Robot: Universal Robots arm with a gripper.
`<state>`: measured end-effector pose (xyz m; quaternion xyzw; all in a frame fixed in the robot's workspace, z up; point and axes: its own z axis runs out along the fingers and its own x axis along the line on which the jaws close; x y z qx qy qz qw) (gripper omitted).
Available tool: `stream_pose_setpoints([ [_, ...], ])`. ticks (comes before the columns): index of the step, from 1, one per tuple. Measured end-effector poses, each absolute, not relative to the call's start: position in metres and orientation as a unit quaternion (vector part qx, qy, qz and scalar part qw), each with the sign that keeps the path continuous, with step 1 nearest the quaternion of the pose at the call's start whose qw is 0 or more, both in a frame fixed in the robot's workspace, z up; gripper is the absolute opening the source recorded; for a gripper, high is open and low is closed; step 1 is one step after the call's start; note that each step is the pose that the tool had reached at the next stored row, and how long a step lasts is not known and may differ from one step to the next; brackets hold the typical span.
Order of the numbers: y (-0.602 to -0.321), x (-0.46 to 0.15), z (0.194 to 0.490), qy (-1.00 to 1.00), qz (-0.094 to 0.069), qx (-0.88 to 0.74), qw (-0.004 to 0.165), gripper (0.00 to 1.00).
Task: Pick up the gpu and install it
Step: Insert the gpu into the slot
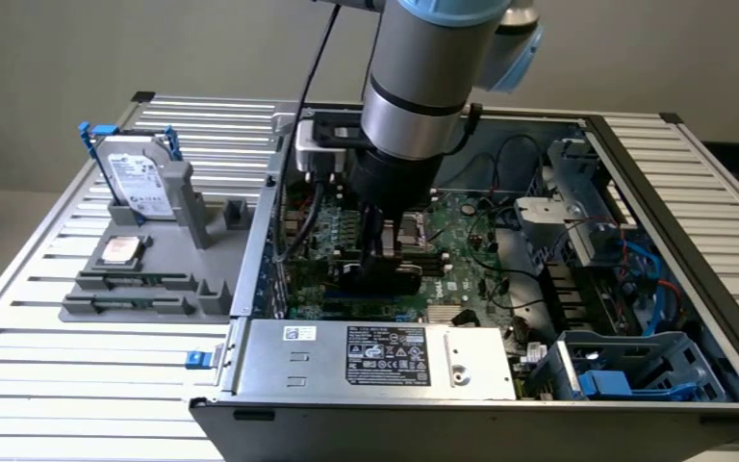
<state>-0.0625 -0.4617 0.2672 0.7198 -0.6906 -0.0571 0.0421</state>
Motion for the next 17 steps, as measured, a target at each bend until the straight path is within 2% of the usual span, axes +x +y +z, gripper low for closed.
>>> stream_pose_setpoints([
  [13, -0.4617, -0.0624, 0.2669, -0.691, -0.052, 0.72, 0.037, 0.53],
  [15, -0.4617, -0.0624, 0.2669, -0.691, -0.052, 0.72, 0.037, 0.44],
  [17, -0.4617, -0.0624, 0.2669, -0.691, -0.052, 0.72, 0.037, 0.44],
])
